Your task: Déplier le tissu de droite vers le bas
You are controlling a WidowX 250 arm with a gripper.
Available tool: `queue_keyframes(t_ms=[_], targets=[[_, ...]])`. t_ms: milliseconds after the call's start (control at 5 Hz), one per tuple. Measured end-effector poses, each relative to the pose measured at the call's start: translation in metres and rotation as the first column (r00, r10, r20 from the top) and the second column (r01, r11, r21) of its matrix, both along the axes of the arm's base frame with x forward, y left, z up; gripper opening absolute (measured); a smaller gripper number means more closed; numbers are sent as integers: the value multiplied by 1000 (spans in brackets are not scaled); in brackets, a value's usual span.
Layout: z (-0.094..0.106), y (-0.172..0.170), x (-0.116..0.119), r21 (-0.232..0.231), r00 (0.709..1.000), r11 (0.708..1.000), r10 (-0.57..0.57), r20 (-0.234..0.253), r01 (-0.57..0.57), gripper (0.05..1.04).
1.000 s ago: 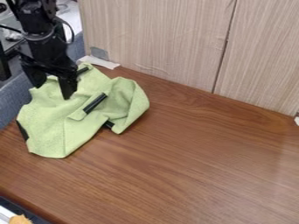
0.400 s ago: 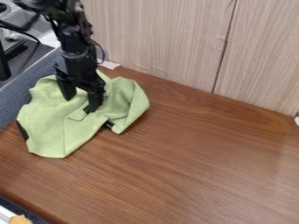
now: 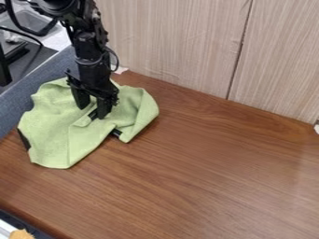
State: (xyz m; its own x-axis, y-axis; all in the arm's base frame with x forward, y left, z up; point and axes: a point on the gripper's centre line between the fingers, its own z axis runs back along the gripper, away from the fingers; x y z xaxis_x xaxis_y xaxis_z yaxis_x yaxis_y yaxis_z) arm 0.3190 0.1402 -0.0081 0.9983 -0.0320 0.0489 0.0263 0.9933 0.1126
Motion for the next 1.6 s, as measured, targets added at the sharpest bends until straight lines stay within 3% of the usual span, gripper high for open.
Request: queue_keyframes(t_ms=[200, 400, 600, 800, 1200, 1600], targets=[[0, 1, -1, 10, 1000, 1000, -3, -5, 3, 366], [-3, 0, -5, 11, 1000, 1000, 0, -17, 0, 161], [-1, -1, -8, 13, 1000, 1000, 4, -11, -4, 71], [6, -3, -7, 27, 1000, 1000, 10, 20, -10, 60], [49, -31, -15, 6, 993, 999, -46, 105, 46, 59], [67, -98, -56, -10, 966, 974, -223, 134, 226, 59]])
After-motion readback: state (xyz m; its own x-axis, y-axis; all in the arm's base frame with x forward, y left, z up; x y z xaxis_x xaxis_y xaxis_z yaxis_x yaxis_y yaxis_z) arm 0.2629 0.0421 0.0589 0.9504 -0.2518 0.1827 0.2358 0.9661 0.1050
